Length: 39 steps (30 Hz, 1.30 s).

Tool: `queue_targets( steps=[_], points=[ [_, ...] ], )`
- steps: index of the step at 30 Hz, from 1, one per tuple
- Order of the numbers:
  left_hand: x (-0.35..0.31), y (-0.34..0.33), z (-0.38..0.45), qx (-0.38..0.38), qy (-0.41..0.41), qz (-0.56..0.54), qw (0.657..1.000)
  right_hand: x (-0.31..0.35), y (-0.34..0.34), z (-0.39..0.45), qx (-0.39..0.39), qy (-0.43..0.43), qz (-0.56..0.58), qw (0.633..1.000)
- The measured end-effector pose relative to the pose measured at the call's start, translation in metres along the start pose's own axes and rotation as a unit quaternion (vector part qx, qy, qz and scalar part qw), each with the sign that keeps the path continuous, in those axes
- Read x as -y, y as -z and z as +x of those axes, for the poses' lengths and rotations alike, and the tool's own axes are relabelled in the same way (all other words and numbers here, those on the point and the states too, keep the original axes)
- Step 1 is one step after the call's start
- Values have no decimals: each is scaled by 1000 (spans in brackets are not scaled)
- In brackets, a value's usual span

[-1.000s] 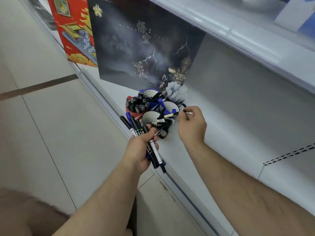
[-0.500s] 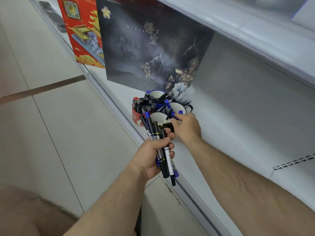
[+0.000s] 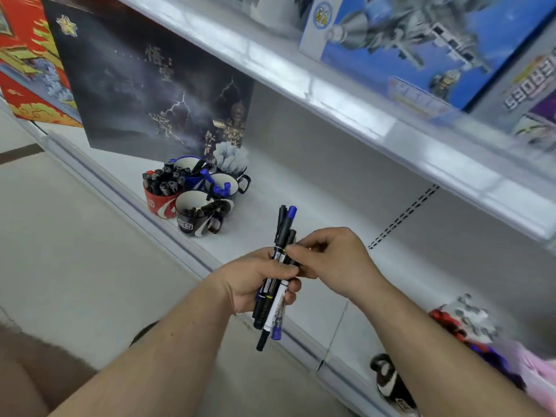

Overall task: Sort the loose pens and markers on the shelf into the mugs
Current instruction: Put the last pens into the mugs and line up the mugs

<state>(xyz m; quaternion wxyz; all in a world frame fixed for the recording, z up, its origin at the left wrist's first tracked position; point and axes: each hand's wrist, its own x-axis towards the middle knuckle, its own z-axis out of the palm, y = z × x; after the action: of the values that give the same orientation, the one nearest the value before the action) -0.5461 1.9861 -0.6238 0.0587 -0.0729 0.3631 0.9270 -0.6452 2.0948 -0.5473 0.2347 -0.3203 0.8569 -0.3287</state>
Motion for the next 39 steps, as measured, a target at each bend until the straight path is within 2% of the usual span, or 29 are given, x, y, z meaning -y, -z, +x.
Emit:
queue_targets(
  steps=[3, 6, 10, 13, 16, 19, 24, 27, 30, 34, 39],
  points=[
    [12, -24, 6, 0, 25, 30, 999, -8, 22, -27, -14, 8, -90, 996],
    [26, -48, 12, -1, 46, 39, 998, -23, 40, -47, -16, 3, -107, 994],
    [42, -72, 15, 2, 80, 42, 996, -50, 72, -79, -67, -27, 58, 996],
    [53, -85, 18, -10, 88, 53, 995, -80, 91, -105, -128, -56, 204, 969],
    [68, -100, 28, -38, 103, 42, 993, -104, 104, -126, -182, -88, 265, 943],
    [83, -116, 41, -59, 120, 24, 991, -123, 121, -149, -271, -100, 292, 912],
    [111, -146, 64, -57, 158, 4, 986, -159, 157, -200, -432, -109, 220, 868],
    [129, -162, 74, -47, 177, 0, 983, -182, 168, -228, -484, -130, 165, 850],
    [141, -173, 78, -26, 195, 17, 980, -210, 173, -243, -500, -168, 100, 844],
    [148, -179, 80, 0, 196, 55, 979, -240, 166, -245, -480, -218, 1, 850],
    [148, -173, 80, -1, 199, 53, 979, -262, 149, -229, -463, -227, -26, 856]
  ],
)
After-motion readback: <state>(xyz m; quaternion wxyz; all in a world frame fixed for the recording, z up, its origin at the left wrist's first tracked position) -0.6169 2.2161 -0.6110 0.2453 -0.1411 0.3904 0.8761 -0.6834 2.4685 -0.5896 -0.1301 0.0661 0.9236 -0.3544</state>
